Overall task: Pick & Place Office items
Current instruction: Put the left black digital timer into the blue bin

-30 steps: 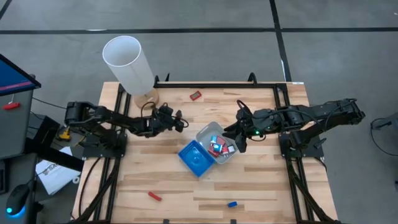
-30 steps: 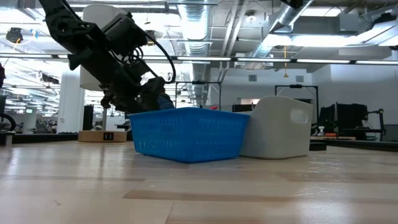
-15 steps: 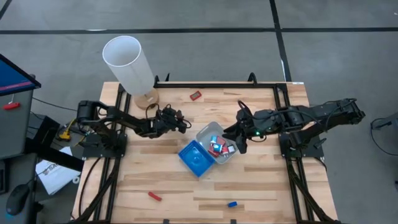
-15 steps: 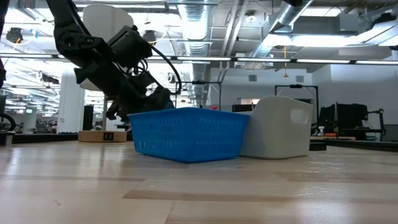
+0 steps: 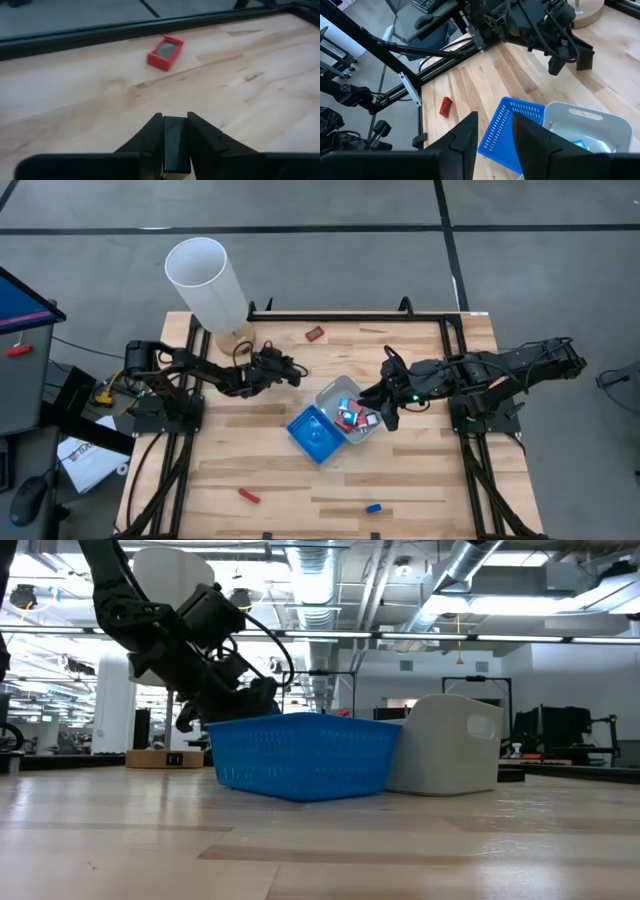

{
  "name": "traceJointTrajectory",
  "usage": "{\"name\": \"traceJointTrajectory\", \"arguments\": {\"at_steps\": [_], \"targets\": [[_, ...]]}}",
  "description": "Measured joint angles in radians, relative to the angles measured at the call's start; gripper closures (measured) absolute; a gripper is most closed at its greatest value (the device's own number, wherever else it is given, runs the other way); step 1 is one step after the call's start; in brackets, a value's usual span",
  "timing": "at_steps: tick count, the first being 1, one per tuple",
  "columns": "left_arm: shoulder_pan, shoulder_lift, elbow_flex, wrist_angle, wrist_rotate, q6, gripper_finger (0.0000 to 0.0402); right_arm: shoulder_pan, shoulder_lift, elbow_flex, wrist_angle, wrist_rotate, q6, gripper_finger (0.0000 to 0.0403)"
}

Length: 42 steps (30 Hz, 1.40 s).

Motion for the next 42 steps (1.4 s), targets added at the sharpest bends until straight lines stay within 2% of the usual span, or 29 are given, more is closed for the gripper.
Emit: {"name": "traceJointTrajectory", "arguments": {"at_steps": [3, 7, 12, 16, 19, 23, 30, 39, 42], "targets": [[-0.004, -0.012, 0.0, 0.007, 0.041, -0.022, 0.0347, 0.0, 0.0, 0.0, 0.003, 0.0, 0.0, 0.0291], [-0.023, -0.057, 0.0, 0.002, 0.046, -0.04, 0.0347, 0.006, 0.0, 0.0, 0.006, 0.0, 0.0, 0.0291], [-0.077, -0.197, 0.0, -0.032, 0.079, -0.041, 0.0345, 0.025, 0.0, 0.0, 0.007, 0.006, 0.008, 0.0291], [-0.164, -0.332, -0.001, -0.079, 0.113, -0.023, 0.0345, 0.046, 0.0, 0.0, 0.012, 0.046, 0.008, 0.0291], [-0.257, -0.418, 0.0, -0.175, 0.131, 0.009, 0.0345, 0.053, 0.0, 0.0, 0.017, 0.073, 0.008, 0.0291], [-0.386, -0.485, 0.0, -0.304, 0.106, 0.0, 0.0345, 0.06, 0.0, 0.0, 0.03, 0.099, 0.008, 0.0291], [-0.522, -0.43, 0.0, -0.305, 0.1, -0.029, 0.0345, 0.064, 0.0, 0.0, 0.035, 0.113, 0.008, 0.0291], [-0.532, -0.249, 0.003, -0.031, 0.125, -0.029, 0.0345, 0.065, 0.0, 0.0, 0.062, 0.123, 0.008, 0.0291], [-0.523, -0.192, 0.041, -0.028, 0.136, -0.016, 0.0345, 0.072, 0.0, 0.0, 0.062, 0.131, 0.008, 0.0291]]}}
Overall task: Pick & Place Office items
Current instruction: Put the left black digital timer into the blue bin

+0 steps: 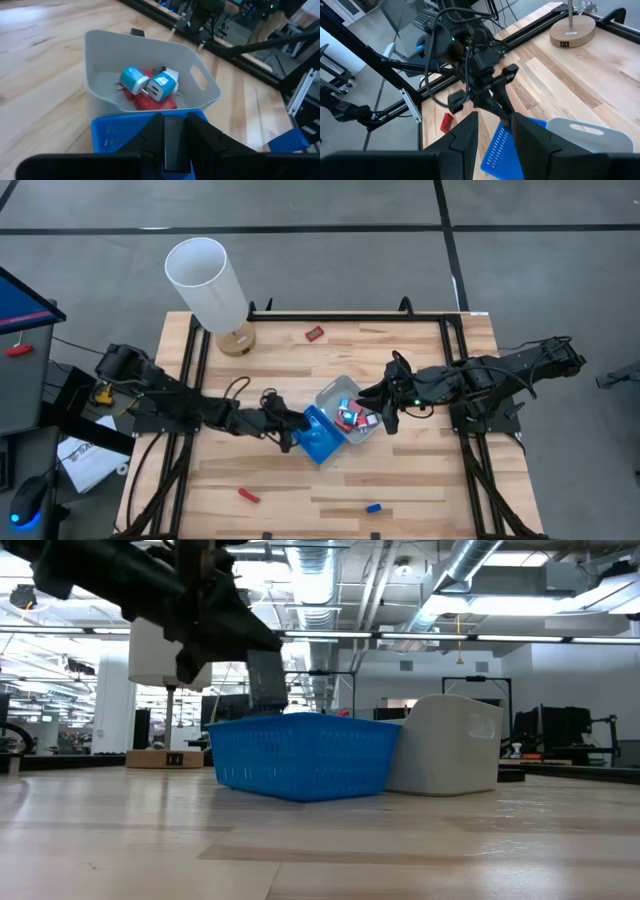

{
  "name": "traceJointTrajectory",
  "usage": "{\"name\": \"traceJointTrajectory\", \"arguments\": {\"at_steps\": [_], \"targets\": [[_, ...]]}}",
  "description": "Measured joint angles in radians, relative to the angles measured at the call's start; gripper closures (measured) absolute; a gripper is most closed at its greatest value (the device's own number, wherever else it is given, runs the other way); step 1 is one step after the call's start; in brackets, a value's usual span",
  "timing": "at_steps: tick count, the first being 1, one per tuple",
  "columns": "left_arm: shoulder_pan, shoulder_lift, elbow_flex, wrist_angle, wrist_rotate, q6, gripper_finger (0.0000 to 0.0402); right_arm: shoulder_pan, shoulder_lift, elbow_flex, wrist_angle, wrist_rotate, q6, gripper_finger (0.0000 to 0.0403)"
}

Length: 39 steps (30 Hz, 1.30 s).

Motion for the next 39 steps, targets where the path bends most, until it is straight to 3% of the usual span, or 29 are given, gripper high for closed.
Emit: {"name": "traceJointTrajectory", "arguments": {"at_steps": [7, 13, 23, 39], "targets": [[0.042, 0.126, 0.107, -0.021, 0.025, 0.103, 0.0345, 0.0, 0.0, 0.0, 0.003, 0.0, 0.0, 0.0291], [0.058, 0.167, 0.134, -0.1, 0.012, 0.099, 0.0345, -0.001, 0.0, 0.0, 0.004, 0.0, 0.0, 0.0291], [0.057, 0.18, 0.133, -0.157, -0.145, -0.089, 0.0345, -0.001, 0.0, 0.0, 0.003, 0.003, 0.0, 0.0291], [0.056, 0.18, 0.133, -0.148, -0.175, -0.125, 0.0331, -0.001, 0.0, 0.0, 0.003, 0.031, 0.01, 0.0291]]}}
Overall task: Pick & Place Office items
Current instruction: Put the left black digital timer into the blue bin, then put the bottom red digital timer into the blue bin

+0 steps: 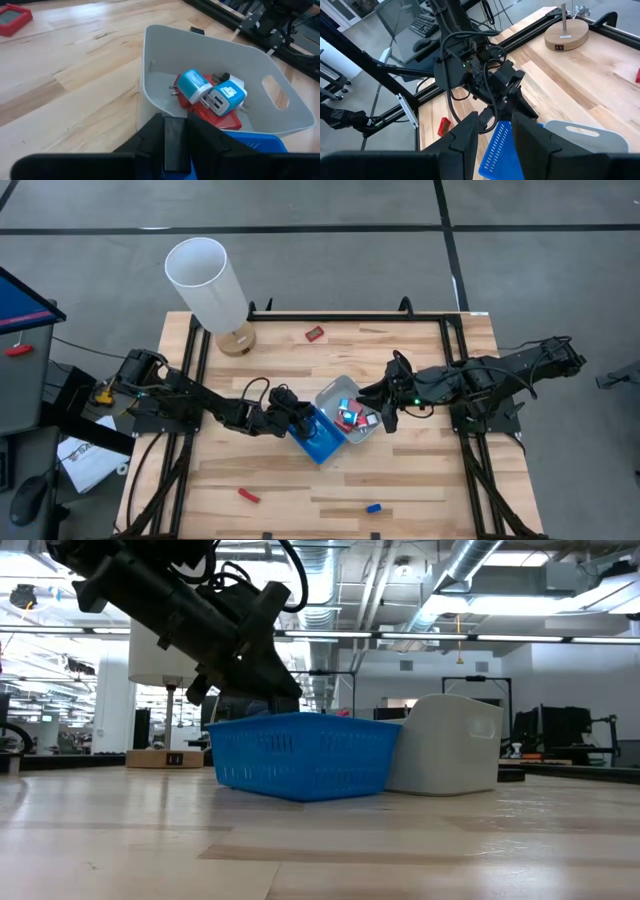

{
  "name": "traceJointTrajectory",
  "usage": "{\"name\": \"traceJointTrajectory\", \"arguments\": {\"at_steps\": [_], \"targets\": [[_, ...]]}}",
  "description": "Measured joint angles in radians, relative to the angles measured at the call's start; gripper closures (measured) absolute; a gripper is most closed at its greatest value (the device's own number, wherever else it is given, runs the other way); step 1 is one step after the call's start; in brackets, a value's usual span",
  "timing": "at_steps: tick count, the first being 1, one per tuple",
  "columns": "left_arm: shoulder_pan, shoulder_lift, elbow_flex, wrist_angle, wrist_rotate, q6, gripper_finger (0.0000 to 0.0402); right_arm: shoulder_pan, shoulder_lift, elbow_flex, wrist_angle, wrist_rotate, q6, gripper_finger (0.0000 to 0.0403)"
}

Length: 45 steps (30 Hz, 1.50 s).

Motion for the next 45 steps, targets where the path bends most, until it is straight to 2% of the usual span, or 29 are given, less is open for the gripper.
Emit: {"name": "traceJointTrajectory", "arguments": {"at_steps": [5, 13, 22, 37, 40, 45], "targets": [[0.0, 0.0, 0.0, 0.0, 0.001, -0.009, 0.0317, 0.0, 0.0, 0.0, 0.0, 0.0, -0.002, 0.0291], [0.0, 0.0, 0.0, 0.0, 0.001, -0.014, 0.0331, 0.0, 0.0, 0.0, 0.0, 0.0, -0.003, 0.0291], [0.001, 0.0, 0.0, 0.001, 0.005, -0.015, 0.03, 0.0, 0.0, 0.0, 0.0, 0.0, 0.001, 0.0291], [0.0, -0.013, -0.001, 0.035, 0.0, -0.01, 0.0295, 0.001, 0.0, 0.0, 0.0, 0.0, 0.0, 0.0291], [0.0, -0.049, -0.003, 0.036, 0.071, 0.051, 0.0295, 0.001, 0.0, 0.0, 0.0, 0.0, 0.0, 0.0291], [-0.009, -0.19, -0.03, -0.005, 0.404, 0.207, 0.0295, 0.001, 0.0, 0.0, -0.003, 0.0, -0.002, 0.0291]]}}
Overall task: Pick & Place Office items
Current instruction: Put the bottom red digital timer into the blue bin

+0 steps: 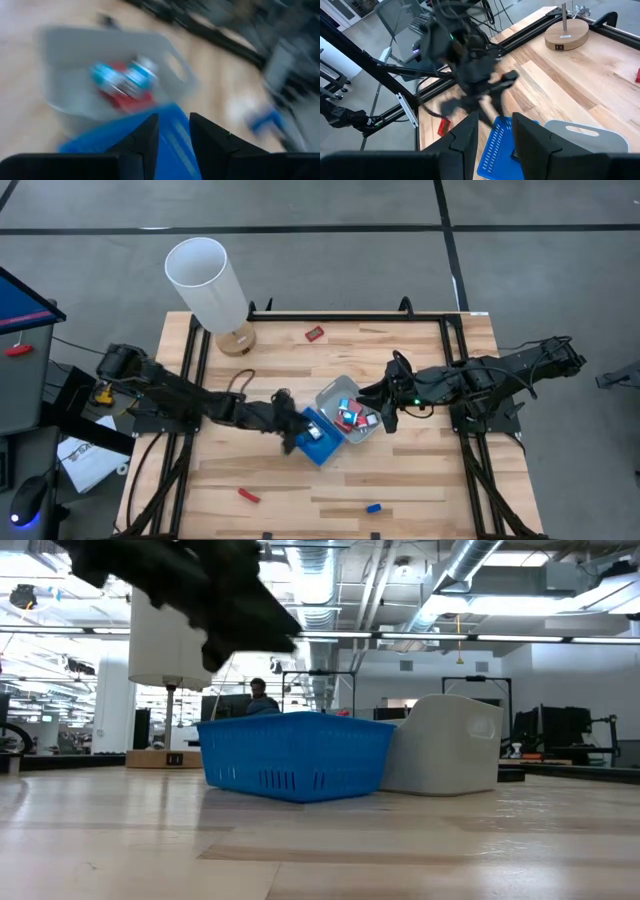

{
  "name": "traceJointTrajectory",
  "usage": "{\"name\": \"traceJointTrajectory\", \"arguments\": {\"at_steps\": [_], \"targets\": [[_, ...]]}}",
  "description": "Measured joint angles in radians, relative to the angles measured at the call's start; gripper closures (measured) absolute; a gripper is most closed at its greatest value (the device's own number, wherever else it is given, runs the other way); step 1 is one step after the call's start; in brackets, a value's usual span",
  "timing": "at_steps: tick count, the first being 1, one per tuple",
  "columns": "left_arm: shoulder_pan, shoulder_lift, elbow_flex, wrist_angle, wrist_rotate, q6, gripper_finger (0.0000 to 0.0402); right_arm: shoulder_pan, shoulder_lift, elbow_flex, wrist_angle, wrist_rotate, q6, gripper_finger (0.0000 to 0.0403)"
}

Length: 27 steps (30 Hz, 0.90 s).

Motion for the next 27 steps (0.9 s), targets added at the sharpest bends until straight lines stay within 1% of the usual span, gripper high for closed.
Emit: {"name": "traceJointTrajectory", "arguments": {"at_steps": [3, 5, 8, 10, 13, 16, 18, 22, 27], "targets": [[-0.034, -0.104, -0.025, -0.142, 0.158, 0.071, 0.0295, 0.0, 0.0, 0.0, -0.007, 0.0, -0.003, 0.0291], [-0.074, -0.174, -0.049, -0.238, 0.217, 0.095, 0.0294, 0.0, 0.0, 0.0, -0.008, 0.0, -0.01, 0.0291], [-0.168, -0.269, -0.086, -0.381, 0.259, 0.097, 0.0287, 0.0, 0.0, 0.0, -0.009, 0.0, -0.011, 0.0291], [-0.254, -0.316, -0.111, -0.449, 0.26, 0.098, 0.0276, 0.0, 0.0, 0.0, -0.011, 0.0, -0.011, 0.0291], [-0.393, -0.347, -0.146, -0.482, 0.244, 0.102, 0.0254, 0.0, 0.0, 0.0, -0.01, -0.001, -0.01, 0.0291], [-0.517, -0.334, -0.159, -0.478, 0.186, 0.104, 0.0229, 0.0, 0.0, 0.0, -0.009, -0.002, -0.001, 0.0291], [-0.58, -0.31, -0.162, -0.481, 0.145, 0.104, 0.0212, 0.0, 0.0, 0.0, -0.009, -0.002, 0.008, 0.0291], [-0.642, -0.245, -0.162, -0.476, 0.049, 0.096, 0.0185, 0.0, 0.0, 0.0, -0.009, -0.002, 0.017, 0.0291], [-0.645, -0.127, -0.162, -0.404, 0.044, 0.069, 0.017, 0.0, 0.0, 0.0, -0.008, -0.001, 0.035, 0.0291]]}}
